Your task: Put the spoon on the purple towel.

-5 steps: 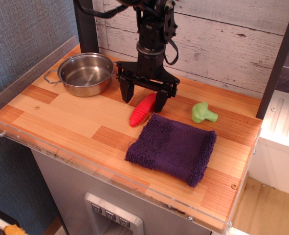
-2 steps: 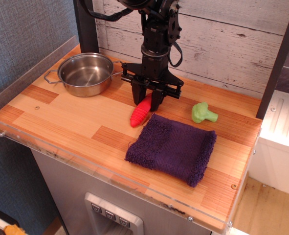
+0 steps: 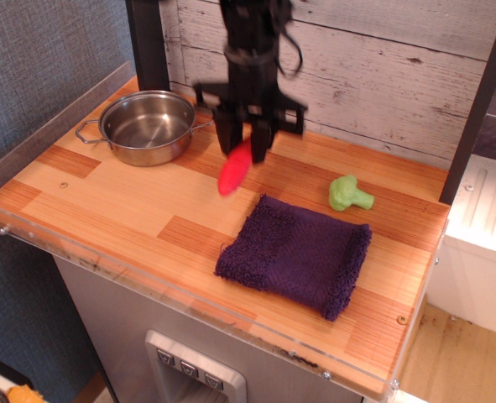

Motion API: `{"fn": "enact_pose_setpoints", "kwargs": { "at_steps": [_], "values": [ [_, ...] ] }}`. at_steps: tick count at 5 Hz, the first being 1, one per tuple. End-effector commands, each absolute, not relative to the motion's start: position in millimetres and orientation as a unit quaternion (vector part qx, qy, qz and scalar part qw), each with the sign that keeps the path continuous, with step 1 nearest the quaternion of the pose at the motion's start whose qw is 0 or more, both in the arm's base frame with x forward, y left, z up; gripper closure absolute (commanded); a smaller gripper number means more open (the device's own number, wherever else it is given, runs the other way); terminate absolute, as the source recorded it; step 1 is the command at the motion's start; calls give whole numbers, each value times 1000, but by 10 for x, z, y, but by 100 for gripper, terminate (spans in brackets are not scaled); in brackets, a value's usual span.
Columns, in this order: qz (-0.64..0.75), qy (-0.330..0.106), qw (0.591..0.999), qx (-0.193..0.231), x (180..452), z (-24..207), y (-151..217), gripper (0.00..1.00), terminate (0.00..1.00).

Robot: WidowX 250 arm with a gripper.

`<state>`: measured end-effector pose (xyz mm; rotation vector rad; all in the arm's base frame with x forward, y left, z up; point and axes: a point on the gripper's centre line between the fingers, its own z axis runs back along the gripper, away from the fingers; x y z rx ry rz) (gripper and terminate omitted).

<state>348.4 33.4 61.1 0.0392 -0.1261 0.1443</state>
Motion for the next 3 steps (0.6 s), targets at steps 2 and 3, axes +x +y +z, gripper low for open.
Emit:
{"fn": "enact_pose_setpoints", "kwargs": {
  "at_steps": [2,3],
  "values": [
    [-2,-49,999,-11,2944,711,-187,100,0],
    [-18,-35,999,27,2823,425,-215,100,0]
  ]
}}
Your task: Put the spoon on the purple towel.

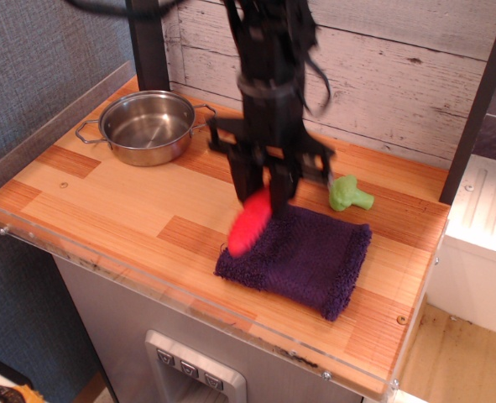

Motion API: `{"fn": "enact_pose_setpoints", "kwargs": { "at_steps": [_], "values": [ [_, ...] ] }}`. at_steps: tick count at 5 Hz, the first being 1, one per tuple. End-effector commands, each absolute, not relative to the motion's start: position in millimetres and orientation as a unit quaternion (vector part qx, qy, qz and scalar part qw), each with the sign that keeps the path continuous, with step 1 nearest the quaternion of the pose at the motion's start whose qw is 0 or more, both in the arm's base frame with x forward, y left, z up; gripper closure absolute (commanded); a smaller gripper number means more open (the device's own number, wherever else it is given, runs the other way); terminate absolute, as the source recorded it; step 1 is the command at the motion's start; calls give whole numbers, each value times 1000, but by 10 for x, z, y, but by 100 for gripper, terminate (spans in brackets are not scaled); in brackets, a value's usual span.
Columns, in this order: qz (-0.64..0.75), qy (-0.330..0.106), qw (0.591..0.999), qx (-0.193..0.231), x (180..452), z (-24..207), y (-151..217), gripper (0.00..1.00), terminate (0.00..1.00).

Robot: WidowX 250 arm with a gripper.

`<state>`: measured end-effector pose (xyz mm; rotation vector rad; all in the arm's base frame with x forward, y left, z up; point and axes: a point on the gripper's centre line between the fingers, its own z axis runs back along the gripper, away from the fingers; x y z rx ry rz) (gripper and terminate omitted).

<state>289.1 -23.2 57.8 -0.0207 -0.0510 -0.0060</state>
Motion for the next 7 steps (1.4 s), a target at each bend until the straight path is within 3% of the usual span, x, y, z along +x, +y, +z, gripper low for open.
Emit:
{"fn": "enact_pose_setpoints", "kwargs": {
  "at_steps": [1,2,3,4,6,7],
  "values": [
    [-37,-35,998,42,2750,279,-290,100,0],
    [-41,-40,997,44,2730,231,-396,100,0],
    [-40,-61,996,44,2770,344,-499,100,0],
    [-35,-63,997,37,2781,407,-524,0,0],
    [5,-70,997,21,2792,588,-267,0,0],
    [33,-82,996,16,2803,807,0,0,0]
  ]
}}
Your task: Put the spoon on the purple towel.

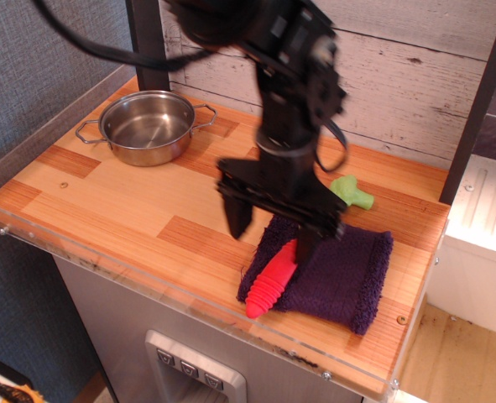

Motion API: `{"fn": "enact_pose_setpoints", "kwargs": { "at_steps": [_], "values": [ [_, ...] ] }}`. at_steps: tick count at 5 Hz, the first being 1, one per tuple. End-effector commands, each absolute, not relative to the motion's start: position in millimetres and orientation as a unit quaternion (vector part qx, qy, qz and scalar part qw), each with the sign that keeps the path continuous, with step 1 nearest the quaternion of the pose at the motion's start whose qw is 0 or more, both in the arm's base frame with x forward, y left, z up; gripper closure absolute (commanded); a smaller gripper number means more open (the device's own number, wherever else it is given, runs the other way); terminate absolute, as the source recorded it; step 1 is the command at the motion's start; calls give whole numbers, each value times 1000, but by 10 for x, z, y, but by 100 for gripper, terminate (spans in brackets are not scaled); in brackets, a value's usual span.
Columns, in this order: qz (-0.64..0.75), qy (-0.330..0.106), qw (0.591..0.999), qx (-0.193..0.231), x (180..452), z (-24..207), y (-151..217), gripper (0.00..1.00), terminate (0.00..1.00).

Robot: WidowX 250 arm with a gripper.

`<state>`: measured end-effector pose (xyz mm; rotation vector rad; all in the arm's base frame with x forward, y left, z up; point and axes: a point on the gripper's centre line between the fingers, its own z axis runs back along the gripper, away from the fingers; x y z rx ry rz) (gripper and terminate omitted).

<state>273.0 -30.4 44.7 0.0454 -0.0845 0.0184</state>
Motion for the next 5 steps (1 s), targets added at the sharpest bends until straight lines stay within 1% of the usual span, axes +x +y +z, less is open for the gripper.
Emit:
{"fn": "enact_pose_setpoints", "kwargs": {
  "at_steps": [1,2,3,5],
  "values": [
    [30,-84,996,12,2790,954,299,0,0],
    [3,-79,997,12,2833,917,389,0,0],
    [-51,-46,998,5,2884,860,424,0,0],
    [-51,-46,998,5,2884,860,424,0,0]
  ]
}}
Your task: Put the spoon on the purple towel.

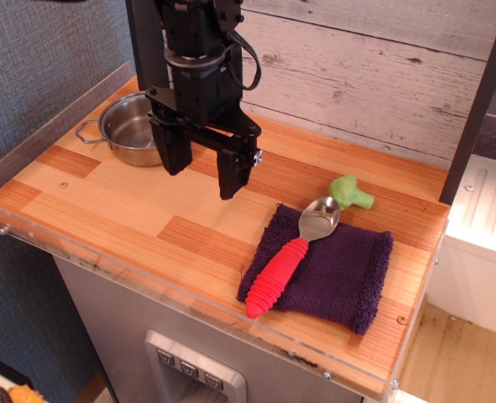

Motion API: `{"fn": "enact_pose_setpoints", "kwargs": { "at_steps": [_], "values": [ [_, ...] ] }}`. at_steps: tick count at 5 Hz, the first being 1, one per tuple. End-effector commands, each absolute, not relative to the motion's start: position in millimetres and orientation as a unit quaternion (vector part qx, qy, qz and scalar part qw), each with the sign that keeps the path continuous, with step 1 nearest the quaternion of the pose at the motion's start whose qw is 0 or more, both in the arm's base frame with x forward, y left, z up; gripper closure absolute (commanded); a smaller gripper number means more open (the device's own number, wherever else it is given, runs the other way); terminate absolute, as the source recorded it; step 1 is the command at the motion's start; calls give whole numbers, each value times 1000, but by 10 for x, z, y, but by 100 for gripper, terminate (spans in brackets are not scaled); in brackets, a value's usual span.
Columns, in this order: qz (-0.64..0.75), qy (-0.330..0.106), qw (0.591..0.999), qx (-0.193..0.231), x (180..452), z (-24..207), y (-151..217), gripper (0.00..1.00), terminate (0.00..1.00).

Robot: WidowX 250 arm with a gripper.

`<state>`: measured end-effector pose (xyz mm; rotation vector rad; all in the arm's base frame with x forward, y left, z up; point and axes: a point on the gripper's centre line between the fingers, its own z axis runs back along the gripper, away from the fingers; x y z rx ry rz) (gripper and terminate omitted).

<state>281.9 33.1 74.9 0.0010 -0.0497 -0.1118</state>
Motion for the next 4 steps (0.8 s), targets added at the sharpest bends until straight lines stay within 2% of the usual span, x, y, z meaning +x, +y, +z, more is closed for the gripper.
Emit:
{"fn": "enact_pose_setpoints", "kwargs": {
  "at_steps": [1,3,4],
  "values": [
    [-51,-46,998,5,2884,860,424,0,0],
    [-51,-46,998,5,2884,860,424,0,0],
    [-51,-46,998,5,2884,860,424,0,100]
  ]
}}
